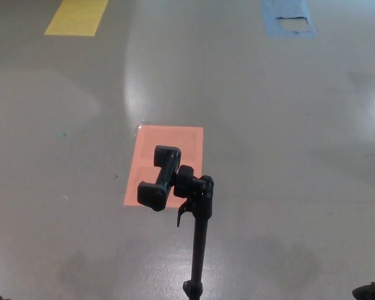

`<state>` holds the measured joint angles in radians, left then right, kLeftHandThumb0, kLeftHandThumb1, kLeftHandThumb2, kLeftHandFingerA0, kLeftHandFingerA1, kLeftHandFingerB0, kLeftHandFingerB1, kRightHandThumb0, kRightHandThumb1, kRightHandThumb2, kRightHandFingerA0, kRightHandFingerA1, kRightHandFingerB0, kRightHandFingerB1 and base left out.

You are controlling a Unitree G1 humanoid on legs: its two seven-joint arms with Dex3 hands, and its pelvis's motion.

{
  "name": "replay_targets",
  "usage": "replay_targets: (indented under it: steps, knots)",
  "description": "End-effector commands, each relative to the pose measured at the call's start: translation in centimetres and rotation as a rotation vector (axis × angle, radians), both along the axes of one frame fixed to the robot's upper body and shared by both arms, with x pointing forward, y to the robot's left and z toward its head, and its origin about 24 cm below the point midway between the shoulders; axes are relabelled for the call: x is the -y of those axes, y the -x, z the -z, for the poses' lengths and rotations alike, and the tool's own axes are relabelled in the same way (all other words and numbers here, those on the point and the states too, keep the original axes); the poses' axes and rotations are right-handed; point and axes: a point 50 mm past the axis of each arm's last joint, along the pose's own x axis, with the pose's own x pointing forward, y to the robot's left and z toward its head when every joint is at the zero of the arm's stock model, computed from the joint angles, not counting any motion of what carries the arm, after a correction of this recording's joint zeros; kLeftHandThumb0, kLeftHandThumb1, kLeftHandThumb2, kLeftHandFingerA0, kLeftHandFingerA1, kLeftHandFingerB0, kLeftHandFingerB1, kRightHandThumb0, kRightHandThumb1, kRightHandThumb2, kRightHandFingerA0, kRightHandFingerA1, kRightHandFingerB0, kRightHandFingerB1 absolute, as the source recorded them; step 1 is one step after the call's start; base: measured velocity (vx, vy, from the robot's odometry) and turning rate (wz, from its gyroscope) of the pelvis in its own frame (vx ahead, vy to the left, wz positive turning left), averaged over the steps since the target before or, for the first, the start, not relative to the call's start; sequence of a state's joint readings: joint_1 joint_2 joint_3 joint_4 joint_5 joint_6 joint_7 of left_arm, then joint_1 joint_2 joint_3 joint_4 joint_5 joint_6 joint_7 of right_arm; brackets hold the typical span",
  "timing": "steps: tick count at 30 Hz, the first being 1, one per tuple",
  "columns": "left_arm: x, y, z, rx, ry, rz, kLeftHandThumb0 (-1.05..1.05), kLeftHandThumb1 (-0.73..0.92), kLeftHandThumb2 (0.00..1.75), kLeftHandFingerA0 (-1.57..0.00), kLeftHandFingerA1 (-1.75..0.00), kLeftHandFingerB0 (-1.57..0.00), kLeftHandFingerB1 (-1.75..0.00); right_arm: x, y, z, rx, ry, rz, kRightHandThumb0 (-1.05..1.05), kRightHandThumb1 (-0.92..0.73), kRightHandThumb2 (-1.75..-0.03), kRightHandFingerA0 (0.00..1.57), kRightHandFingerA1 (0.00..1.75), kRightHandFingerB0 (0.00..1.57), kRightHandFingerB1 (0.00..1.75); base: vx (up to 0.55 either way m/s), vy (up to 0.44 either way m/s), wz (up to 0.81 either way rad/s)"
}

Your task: The robot uses its left hand to grab the top of a phone stand kept on the floor and tilt it upwards to adjust its angle

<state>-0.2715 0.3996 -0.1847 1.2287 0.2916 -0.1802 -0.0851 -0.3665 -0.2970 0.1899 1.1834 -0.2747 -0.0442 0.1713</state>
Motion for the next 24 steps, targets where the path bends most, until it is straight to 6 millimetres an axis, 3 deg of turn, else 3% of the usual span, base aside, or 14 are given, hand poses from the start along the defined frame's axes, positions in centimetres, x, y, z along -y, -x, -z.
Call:
replay_targets:
  steps: [1,3,6,7,8,9,10,12,13,17,20,22,24]
  knots:
    - [-0.3,0.2,-0.2,-0.004,0.007,0.060,-0.73,0.62,0.86,-0.08,-0.37,-0.08,-0.37,0.7,0.4,0.0,-0.039,0.010,-0.033,-0.33,-0.52,-1.03,0.02,0.49,0.00,0.47,0.00,0.000,0.00]
    - [-0.4,0.3,-0.3,0.024,0.013,0.049,-0.74,0.59,0.93,-0.06,-0.41,-0.01,-0.34,0.6,0.4,0.1,-0.042,0.005,-0.034,-0.33,-0.52,-1.03,0.02,0.49,0.00,0.47,0.00,0.000,0.00]
    - [-0.2,-0.2,-0.6,0.087,-0.007,0.051,-0.71,0.60,0.96,-0.04,-0.38,-0.04,-0.30,0.6,0.3,0.0,-0.038,0.004,-0.034,-0.33,-0.51,-1.02,0.02,0.49,0.00,0.47,0.00,0.000,0.00]
    - [-0.1,-0.3,-0.7,0.102,-0.015,0.058,-0.90,0.71,1.02,-0.09,-0.15,-0.08,-0.13,0.6,0.3,0.0,-0.037,-0.001,-0.031,-0.32,-0.50,-1.02,0.03,0.49,0.00,0.47,0.00,0.000,0.00]
    - [-0.1,-0.4,-0.8,0.112,-0.021,0.064,-0.90,0.71,1.02,-0.09,-0.15,-0.08,-0.13,0.6,0.3,0.0,-0.037,-0.005,-0.029,-0.32,-0.50,-1.02,0.03,0.49,0.00,0.47,0.00,0.000,0.00]
    - [0.4,-1.2,-1.3,0.182,-0.041,0.102,-0.70,0.61,0.97,-0.03,-0.35,-0.03,-0.28,0.7,0.3,0.0,-0.040,-0.001,-0.031,-0.33,-0.50,-1.02,0.02,0.49,0.00,0.47,0.00,0.000,0.00]
    - [0.7,-1.6,-1.7,0.220,-0.044,0.118,-0.71,0.60,0.97,-0.04,-0.36,-0.03,-0.29,0.8,0.2,-0.1,-0.041,0.000,-0.031,-0.33,-0.50,-1.02,0.02,0.49,0.00,0.47,0.00,0.000,0.00]
    - [1.3,-2.6,-2.6,0.330,-0.031,0.144,-0.72,0.59,0.96,-0.04,-0.38,-0.04,-0.30,0.8,0.0,-0.3,-0.036,0.002,-0.031,-0.33,-0.50,-1.02,0.02,0.49,0.00,0.47,0.00,0.000,0.00]
    - [1.7,-3.3,-3.5,0.400,-0.018,0.181,-0.85,0.65,0.98,-0.09,-0.29,-0.08,-0.21,0.8,-0.1,-0.3,-0.030,0.005,-0.036,-0.33,-0.50,-1.02,0.03,0.49,0.00,0.47,0.00,0.000,0.00]
    - [2.7,-5.1,-5.9,0.531,0.005,0.291,-0.92,0.69,1.01,-0.08,-0.16,-0.08,-0.10,0.8,-0.5,-0.6,-0.012,0.002,-0.025,-0.33,-0.49,-1.02,0.03,0.49,0.00,0.47,0.00,0.000,0.00]
    - [3.5,-6.1,-7.9,0.599,-0.014,0.411,-0.84,0.61,0.98,0.00,-0.13,0.00,-0.12,0.9,-0.5,-0.6,-0.012,0.009,-0.026,-0.34,-0.50,-1.02,0.03,0.49,0.00,0.47,0.00,0.000,0.00]
    - [4.3,-7.0,-9.9,0.638,-0.063,0.530,-0.82,0.57,0.93,0.00,-0.09,0.00,-0.12,1.0,-0.5,-0.7,-0.015,0.018,-0.034,-0.34,-0.50,-1.03,0.02,0.49,0.00,0.47,0.00,0.000,0.00]
    - [4.5,-7.2,-10.6,0.651,-0.083,0.563,-0.79,0.53,0.90,0.00,-0.09,0.00,-0.13,1.0,-0.6,-0.7,-0.016,0.019,-0.036,-0.34,-0.49,-1.03,0.02,0.49,0.00,0.47,0.00,0.000,0.00]
